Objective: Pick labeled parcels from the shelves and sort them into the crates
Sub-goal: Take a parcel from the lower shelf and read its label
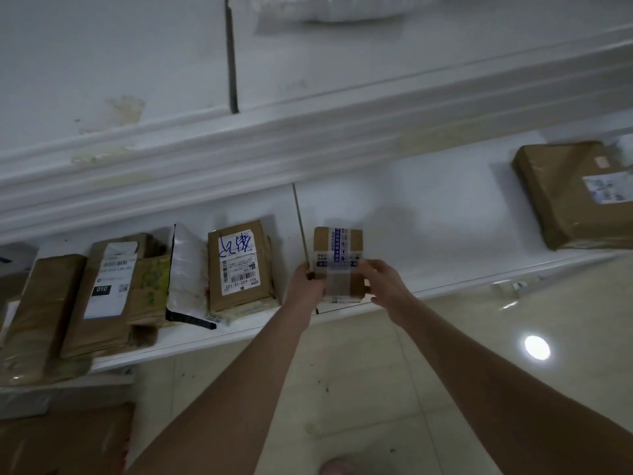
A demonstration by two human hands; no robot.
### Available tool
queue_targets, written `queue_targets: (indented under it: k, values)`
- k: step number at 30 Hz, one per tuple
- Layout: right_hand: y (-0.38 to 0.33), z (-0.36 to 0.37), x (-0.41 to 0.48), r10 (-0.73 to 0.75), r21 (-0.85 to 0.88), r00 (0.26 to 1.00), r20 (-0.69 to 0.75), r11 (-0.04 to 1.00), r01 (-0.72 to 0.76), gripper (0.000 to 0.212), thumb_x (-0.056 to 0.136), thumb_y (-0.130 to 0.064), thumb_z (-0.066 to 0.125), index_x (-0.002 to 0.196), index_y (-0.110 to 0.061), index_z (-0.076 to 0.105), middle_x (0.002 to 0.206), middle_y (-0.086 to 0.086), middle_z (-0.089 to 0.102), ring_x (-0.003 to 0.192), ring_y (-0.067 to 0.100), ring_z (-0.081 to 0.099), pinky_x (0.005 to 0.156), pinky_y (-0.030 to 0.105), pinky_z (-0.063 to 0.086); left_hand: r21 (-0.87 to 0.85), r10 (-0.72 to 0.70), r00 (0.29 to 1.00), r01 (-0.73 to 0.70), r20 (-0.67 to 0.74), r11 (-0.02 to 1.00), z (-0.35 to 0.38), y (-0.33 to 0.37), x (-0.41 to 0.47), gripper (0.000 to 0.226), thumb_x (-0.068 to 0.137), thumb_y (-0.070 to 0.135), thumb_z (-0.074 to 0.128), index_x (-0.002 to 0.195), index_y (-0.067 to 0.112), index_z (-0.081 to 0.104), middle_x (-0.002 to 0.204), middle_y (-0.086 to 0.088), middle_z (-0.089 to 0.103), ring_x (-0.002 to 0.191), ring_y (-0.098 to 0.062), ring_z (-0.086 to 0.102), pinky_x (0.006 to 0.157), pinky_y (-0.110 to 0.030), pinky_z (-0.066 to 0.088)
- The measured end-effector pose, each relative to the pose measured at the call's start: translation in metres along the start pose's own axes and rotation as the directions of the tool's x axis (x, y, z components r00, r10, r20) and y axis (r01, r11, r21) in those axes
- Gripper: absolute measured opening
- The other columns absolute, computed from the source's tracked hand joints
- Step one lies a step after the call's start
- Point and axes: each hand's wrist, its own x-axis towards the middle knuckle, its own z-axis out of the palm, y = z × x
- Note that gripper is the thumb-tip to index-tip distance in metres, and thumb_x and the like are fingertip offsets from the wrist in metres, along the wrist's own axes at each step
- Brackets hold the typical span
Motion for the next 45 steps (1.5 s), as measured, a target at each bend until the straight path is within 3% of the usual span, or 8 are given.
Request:
queue_targets:
  k: [3, 9, 18, 25, 28, 32, 39, 45]
  values:
    - [-0.008, -0.020, -0.023, 0.091, 0.193, 0.996, -0.005, 0.977, -0.088, 0.039, 0.103, -0.036, 0.034, 0.114, -0.005, 0.055, 0.100, 0.000, 0.063, 0.087, 0.016, 0.059, 0.088, 0.037, 0.039, -0.087, -0.010, 0.999, 0.013, 0.038, 0.996, -0.005, 0.006, -0.017, 0.077, 0.085, -0.010, 0.055, 0.150, 0.017, 0.026, 0.138, -0.006, 0.051, 0.115, -0.024, 0.055, 0.100, -0.043, 0.046]
    - [-0.028, -0.044, -0.062, 0.199, 0.358, 0.978, 0.060, 0.911, -0.207, 0.023, 0.097, -0.024, 0.054, 0.119, -0.016, 0.055, 0.115, 0.003, 0.064, 0.108, 0.023, 0.058, 0.102, 0.044, 0.037, -0.191, 0.058, 0.992, -0.036, 0.111, 0.981, -0.012, 0.029, -0.066, 0.078, 0.077, -0.026, 0.044, 0.140, 0.020, 0.046, 0.120, -0.004, 0.059, 0.103, -0.018, 0.058, 0.066, -0.021, 0.048]
    - [-0.043, -0.067, -0.111, 0.118, 0.298, 0.990, 0.079, 0.945, -0.136, 0.054, 0.087, 0.017, 0.040, 0.122, -0.021, 0.055, 0.106, 0.004, 0.067, 0.094, 0.017, 0.061, 0.096, 0.040, 0.037, -0.277, 0.032, 0.999, -0.023, 0.028, 0.961, -0.010, 0.056, -0.110, 0.020, 0.096, 0.014, 0.049, 0.092, 0.026, 0.064, 0.098, 0.006, 0.066, 0.100, -0.013, 0.059, 0.085, -0.031, 0.043]
    - [-0.052, -0.076, -0.121, 0.182, 0.294, 0.979, 0.088, 0.935, -0.200, 0.012, 0.095, -0.029, 0.056, 0.103, -0.021, 0.062, 0.113, 0.005, 0.065, 0.106, 0.028, 0.060, 0.099, 0.042, 0.041, -0.360, -0.062, 0.988, 0.109, 0.138, 0.927, -0.008, 0.048, -0.117, 0.052, 0.079, 0.057, 0.065, 0.114, 0.019, 0.062, 0.116, 0.007, 0.066, 0.113, -0.016, 0.058, 0.103, -0.043, 0.042]
    - [-0.050, -0.081, -0.121, 0.214, 0.246, 0.966, 0.146, 0.938, -0.245, 0.042, 0.083, -0.056, 0.061, 0.110, -0.024, 0.063, 0.119, 0.005, 0.060, 0.112, 0.037, 0.057, 0.103, 0.050, 0.041, -0.373, -0.080, 0.988, 0.125, 0.135, 0.919, -0.006, 0.047, -0.122, 0.032, 0.084, 0.038, 0.068, 0.103, 0.014, 0.059, 0.107, 0.005, 0.067, 0.109, -0.015, 0.059, 0.096, -0.039, 0.041]
    - [-0.053, -0.084, -0.122, 0.194, 0.243, 0.960, 0.202, 0.940, -0.241, 0.034, 0.085, -0.041, 0.067, 0.113, -0.023, 0.062, 0.120, 0.010, 0.061, 0.106, 0.035, 0.062, 0.091, 0.044, 0.052, -0.407, -0.057, 0.993, 0.095, 0.104, 0.908, -0.004, 0.049, -0.129, 0.011, 0.087, 0.011, 0.063, 0.089, 0.019, 0.054, 0.096, 0.001, 0.066, 0.101, -0.018, 0.059, 0.095, -0.042, 0.040]
    - [-0.049, -0.076, -0.126, 0.172, 0.288, 0.962, 0.211, 0.930, -0.229, 0.044, 0.086, -0.024, 0.066, 0.128, -0.020, 0.052, 0.120, 0.013, 0.062, 0.106, 0.034, 0.063, 0.088, 0.044, 0.053, -0.371, 0.009, 0.999, 0.009, 0.048, 0.928, 0.001, 0.049, -0.132, 0.042, 0.086, 0.017, 0.065, 0.126, 0.021, 0.055, 0.132, -0.003, 0.058, 0.122, -0.023, 0.051, 0.104, -0.050, 0.035]
    - [-0.052, -0.057, -0.129, 0.142, 0.492, 0.980, 0.143, 0.849, -0.194, 0.081, 0.084, -0.016, 0.070, 0.149, -0.018, 0.022, 0.127, 0.017, 0.058, 0.103, 0.037, 0.064, 0.083, 0.044, 0.056, -0.324, -0.260, 0.946, 0.312, 0.195, 0.893, 0.008, 0.049, -0.148, 0.077, 0.078, 0.054, 0.069, 0.137, 0.010, 0.046, 0.138, -0.010, 0.048, 0.124, -0.032, 0.048, 0.094, -0.053, 0.046]
